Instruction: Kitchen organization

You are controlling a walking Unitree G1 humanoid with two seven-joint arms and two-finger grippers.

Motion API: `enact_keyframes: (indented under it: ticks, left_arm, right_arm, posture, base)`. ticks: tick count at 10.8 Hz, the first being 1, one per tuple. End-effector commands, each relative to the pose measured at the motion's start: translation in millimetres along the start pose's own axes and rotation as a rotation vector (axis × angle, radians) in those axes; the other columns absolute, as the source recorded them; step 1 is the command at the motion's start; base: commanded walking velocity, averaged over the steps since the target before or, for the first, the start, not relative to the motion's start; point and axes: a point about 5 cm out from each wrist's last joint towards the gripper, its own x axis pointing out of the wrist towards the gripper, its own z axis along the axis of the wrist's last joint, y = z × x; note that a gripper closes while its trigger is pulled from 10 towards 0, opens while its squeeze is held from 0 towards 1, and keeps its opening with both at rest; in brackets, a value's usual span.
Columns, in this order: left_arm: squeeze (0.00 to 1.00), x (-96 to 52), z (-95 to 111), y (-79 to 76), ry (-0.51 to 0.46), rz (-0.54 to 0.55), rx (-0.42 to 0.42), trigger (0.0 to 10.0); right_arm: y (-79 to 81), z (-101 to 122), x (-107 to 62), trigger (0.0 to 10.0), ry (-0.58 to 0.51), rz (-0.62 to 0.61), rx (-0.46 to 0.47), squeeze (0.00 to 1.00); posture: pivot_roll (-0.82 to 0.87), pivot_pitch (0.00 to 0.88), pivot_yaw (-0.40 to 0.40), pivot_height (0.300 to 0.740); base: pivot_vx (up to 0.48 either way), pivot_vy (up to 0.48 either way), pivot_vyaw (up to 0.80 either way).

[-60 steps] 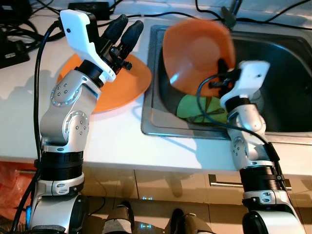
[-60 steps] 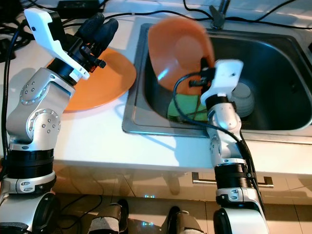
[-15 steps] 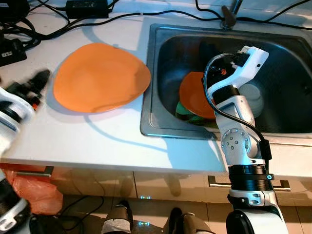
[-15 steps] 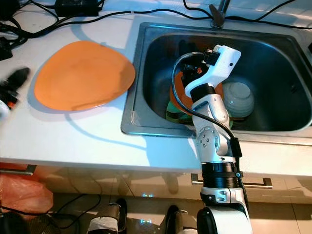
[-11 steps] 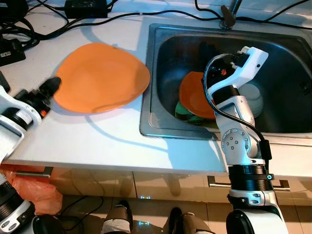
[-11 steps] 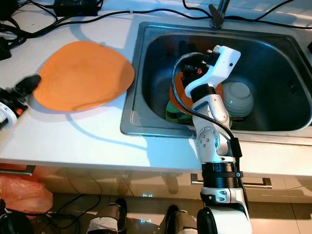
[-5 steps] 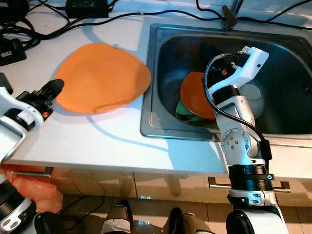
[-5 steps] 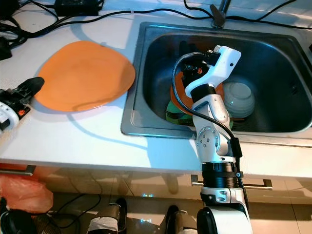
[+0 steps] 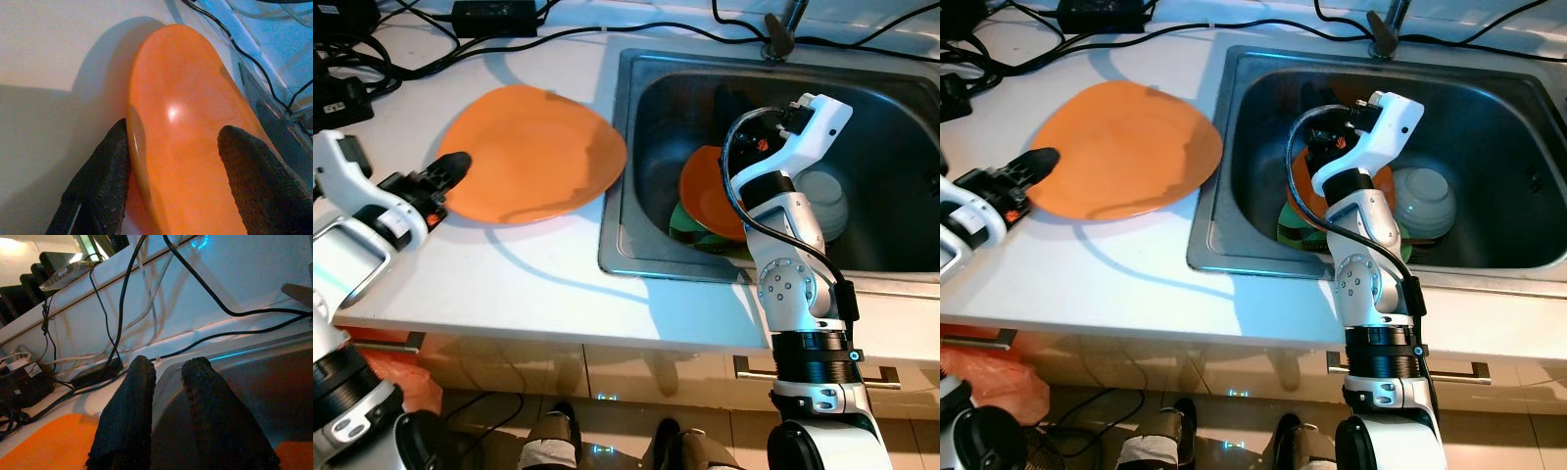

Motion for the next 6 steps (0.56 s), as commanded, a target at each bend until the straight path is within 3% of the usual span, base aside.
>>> enact_keyframes:
  ticks: [1,2,3,4,6]
  left_arm:
    - [0.00,7.3,-19.4,8.3,0.105,0.054,-0.017,10.0]
    - [0.00,11.9,-24.6,5.8,0.121,0.051,-0.013,10.0]
    - [0.00,15.5,-28.0,3.3,0.126,0.046,-0.017,4.3]
    - [0.00,19.3,-31.7,-0.2,0.131,0.034,-0.022,0.0]
    - [0.00,21.5,-33.9,-2.9,0.134,0.018,-0.020,0.0]
  right_arm:
    - [-2.6,2.1,-2.8,10.0,-0.007,-0.012,-0.005,0.00]
    - [-3.0,2.5,-2.9,10.0,-0.010,-0.016,-0.006,0.00]
    - [-3.6,3.1,-3.0,10.0,-0.012,-0.018,-0.008,0.00]
    - [-4.5,4.4,-2.8,10.0,-0.015,-0.021,-0.012,0.00]
    - [-5.8,4.7,-2.6,10.0,-0.014,-0.026,-0.013,0.00]
  posture:
    - [0.17,0.222,-0.024,0.740]
    - [0.16,0.218,-0.021,0.740]
    - [0.16,0.216,-0.021,0.740]
    - [0.16,0.219,-0.023,0.740]
    - [0.16,0.223,-0.026,0.740]
  base:
    - [0.000,0.000,0.00]
    - [0.000,0.000,0.00]
    - [0.000,0.000,0.00]
    - [0.000,0.000,0.00]
    - [0.000,0.000,0.00]
